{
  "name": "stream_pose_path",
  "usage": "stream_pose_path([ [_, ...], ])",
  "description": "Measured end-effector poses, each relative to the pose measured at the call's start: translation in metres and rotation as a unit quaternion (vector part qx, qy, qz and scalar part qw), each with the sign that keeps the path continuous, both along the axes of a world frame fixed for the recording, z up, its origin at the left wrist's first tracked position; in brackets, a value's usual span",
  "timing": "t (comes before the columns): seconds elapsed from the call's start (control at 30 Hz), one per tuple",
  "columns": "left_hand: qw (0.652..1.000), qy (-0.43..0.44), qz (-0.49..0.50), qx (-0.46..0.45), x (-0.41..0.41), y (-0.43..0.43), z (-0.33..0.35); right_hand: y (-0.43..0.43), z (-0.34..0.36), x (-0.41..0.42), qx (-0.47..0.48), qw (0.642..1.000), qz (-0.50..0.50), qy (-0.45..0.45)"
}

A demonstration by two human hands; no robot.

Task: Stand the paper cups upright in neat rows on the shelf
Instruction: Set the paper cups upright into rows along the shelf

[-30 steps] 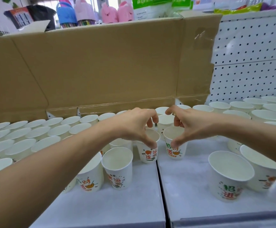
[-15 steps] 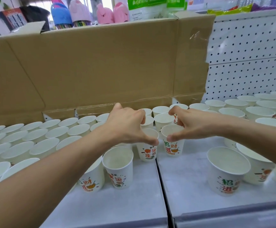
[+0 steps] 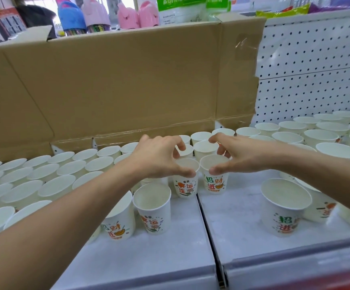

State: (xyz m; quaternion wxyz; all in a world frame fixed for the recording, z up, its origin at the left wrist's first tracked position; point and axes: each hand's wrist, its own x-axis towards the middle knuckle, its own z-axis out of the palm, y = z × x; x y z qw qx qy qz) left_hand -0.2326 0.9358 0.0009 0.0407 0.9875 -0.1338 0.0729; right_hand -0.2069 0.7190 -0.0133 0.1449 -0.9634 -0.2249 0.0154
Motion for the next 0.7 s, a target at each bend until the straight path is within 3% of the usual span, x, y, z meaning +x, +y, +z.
stream_pose_path([
  [0.1,0.998,-0.04,-0.025,-0.04,-0.014,-0.009,0.007,-0.01,0.013,-0.014,0.025,1.0,0.0,-0.011],
  [0.2,0.982,-0.067,-0.105,-0.143,-0.038,-0.031,0.007,-0.028,0.026,-0.036,0.119,0.993,0.0,-0.02],
  [0.33,0.942,-0.023,-0.194,-0.274,-0.071,-0.071,-0.011,-0.058,0.016,-0.076,0.24,0.965,-0.031,-0.103],
  [0.5,0.932,0.041,-0.166,-0.32,-0.091,-0.113,-0.049,-0.105,-0.02,-0.115,0.198,0.944,-0.158,-0.213],
  [0.7,0.949,0.019,-0.08,-0.305,-0.083,-0.14,-0.059,-0.127,-0.026,-0.117,0.089,0.962,-0.192,-0.175],
])
